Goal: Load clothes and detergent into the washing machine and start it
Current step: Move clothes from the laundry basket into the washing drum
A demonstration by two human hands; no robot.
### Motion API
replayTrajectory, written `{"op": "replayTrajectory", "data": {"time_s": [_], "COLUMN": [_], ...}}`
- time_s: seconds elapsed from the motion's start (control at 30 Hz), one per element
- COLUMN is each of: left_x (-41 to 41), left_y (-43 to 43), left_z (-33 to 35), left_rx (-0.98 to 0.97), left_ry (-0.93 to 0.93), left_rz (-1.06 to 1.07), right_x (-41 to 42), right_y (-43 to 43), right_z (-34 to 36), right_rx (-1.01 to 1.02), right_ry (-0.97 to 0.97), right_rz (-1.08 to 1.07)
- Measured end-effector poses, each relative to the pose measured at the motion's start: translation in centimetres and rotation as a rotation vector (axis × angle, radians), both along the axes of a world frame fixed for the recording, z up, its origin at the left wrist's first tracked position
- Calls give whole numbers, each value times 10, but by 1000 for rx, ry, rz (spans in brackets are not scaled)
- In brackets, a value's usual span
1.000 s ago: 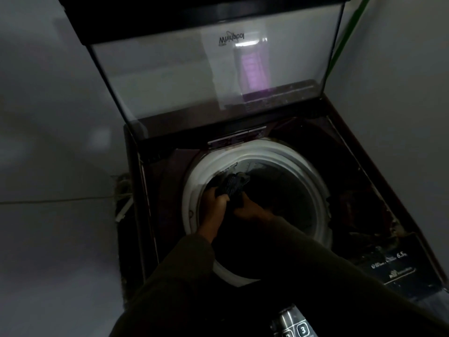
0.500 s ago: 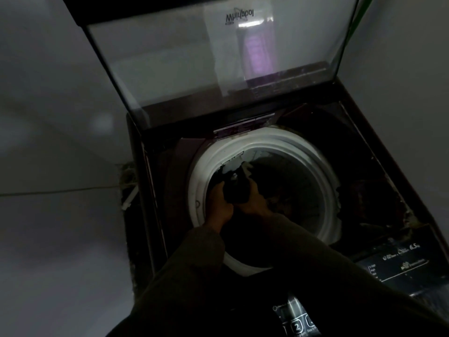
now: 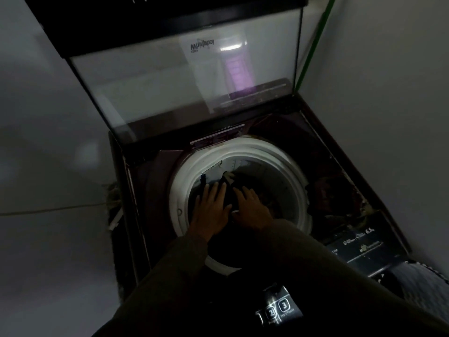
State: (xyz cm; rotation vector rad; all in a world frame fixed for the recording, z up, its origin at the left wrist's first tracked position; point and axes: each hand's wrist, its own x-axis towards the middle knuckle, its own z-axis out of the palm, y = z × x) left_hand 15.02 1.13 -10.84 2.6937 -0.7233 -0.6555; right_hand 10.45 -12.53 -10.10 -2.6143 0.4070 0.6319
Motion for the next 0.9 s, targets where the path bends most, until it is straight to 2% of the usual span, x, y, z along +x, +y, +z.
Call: {"op": "replayTrajectory", "data": {"time_s": [0.27, 0.53, 0.7, 0.9], "left_x": [-22, -49, -80, -137], "left_y": [-25, -79, -122, -188], "left_z": [43, 89, 107, 109], "left_rx": [-15, -107, -154, -146], "left_ry": [-230, -352, -387, -373], "left_rz": [-81, -214, -265, -343], "right_x": [-33, -98, -143, -205], "right_y": [-20, -72, -119, -174], "right_z": [54, 102, 118, 125], "right_rx": [-226, -346, -361, -388], "right_ry": [46, -81, -223, -253], "right_rz": [113, -38, -166, -269]}}
